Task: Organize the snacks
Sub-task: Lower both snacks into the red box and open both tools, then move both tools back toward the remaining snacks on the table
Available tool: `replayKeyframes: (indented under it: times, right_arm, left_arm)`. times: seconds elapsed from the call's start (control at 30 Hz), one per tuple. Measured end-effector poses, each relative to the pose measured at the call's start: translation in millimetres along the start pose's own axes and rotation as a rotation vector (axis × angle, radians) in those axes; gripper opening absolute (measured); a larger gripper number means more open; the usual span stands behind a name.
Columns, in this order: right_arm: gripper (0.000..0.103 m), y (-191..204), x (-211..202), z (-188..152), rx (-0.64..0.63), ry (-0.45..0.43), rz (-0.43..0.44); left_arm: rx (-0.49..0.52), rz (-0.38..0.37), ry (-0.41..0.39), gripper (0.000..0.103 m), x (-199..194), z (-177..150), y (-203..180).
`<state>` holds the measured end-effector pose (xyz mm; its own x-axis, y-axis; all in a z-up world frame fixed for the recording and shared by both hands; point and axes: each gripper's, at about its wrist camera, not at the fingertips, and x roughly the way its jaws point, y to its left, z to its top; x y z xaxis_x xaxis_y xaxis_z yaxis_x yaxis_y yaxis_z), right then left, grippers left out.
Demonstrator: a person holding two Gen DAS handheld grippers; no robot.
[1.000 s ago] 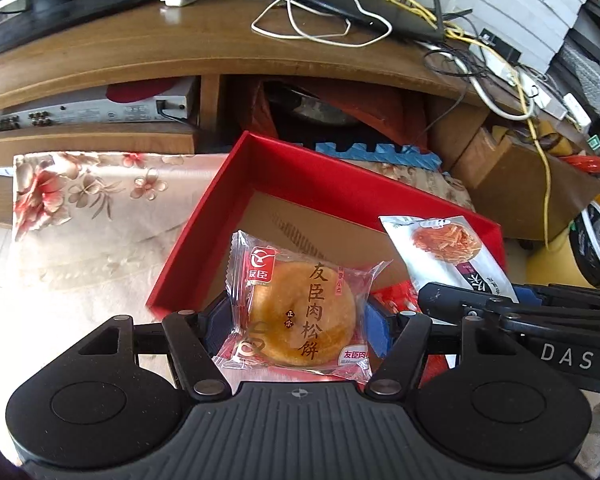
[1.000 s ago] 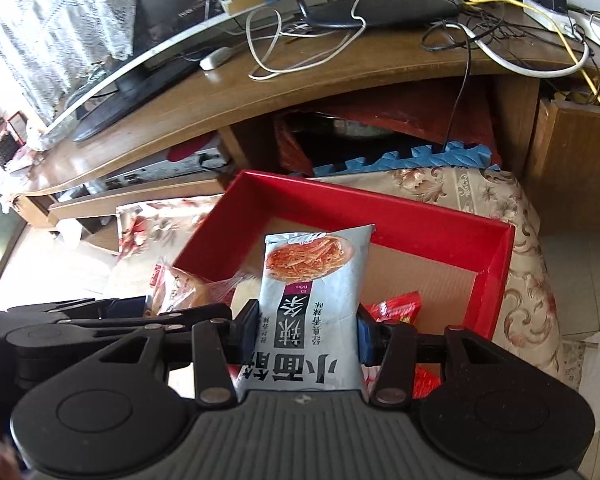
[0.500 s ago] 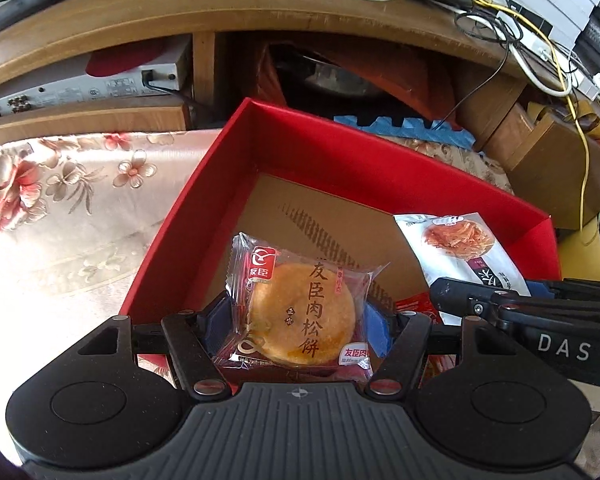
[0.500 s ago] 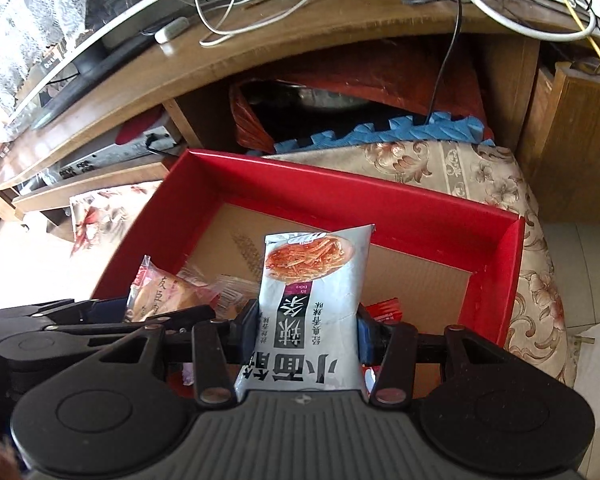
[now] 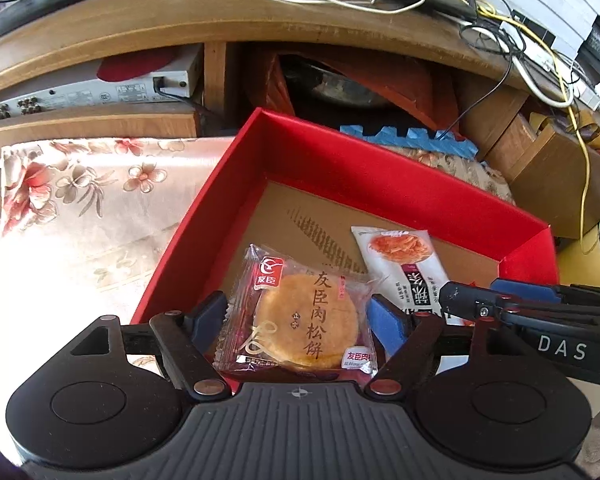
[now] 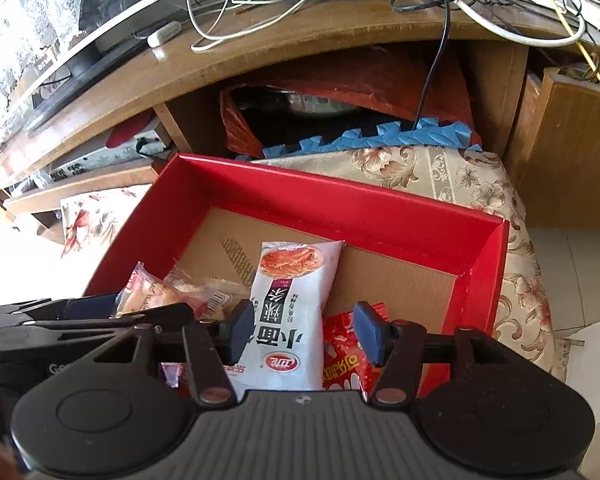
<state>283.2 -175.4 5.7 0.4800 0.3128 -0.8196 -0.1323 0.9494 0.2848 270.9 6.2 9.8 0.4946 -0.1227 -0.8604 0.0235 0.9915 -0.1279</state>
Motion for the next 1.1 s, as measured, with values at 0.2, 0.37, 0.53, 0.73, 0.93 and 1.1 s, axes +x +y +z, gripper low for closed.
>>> replayKeyframes:
  times: [0.2,0.37,0.53,0.73,0.93,1.1]
  right_arm:
    - [0.054,5.5,-14.1,-5.7,-0.011,-0.017,0.024]
    - [0.054,16.2,-28.1,-14.4,-0.035,-0.026,0.049]
    - [0.054,29.7,-41.2,-25.8,-0.064,-0.037,0.072]
    - [0.054,43.8,-52.1,-49.7,-0.088,-0.016,0.103]
    - [0.055,49.9,-59.3,-78.7,-0.092,0.031,0.135]
    - [0.055,55.8,-36.6,-87.3,-0.123,0.086,0.113]
  left_arm:
    - [-0.013,-0.011,-0.020,0.085,-13.2,-0.3,4.2]
    - [-0.027,-0.021,-0.037,0.086,-31.7,-6.4,10.6]
    - [-0.039,-0.024,-0.038,0.086,-46.4,-18.4,19.4]
    - [-0.089,-0.042,-0.019,0.087,-59.9,-35.9,40.6]
    - [-0.105,-0.045,-0.006,0.087,-69.8,-52.3,54.9]
    - [-0.103,-0.051,-0.002,0.087,-74.2,-62.3,60.8]
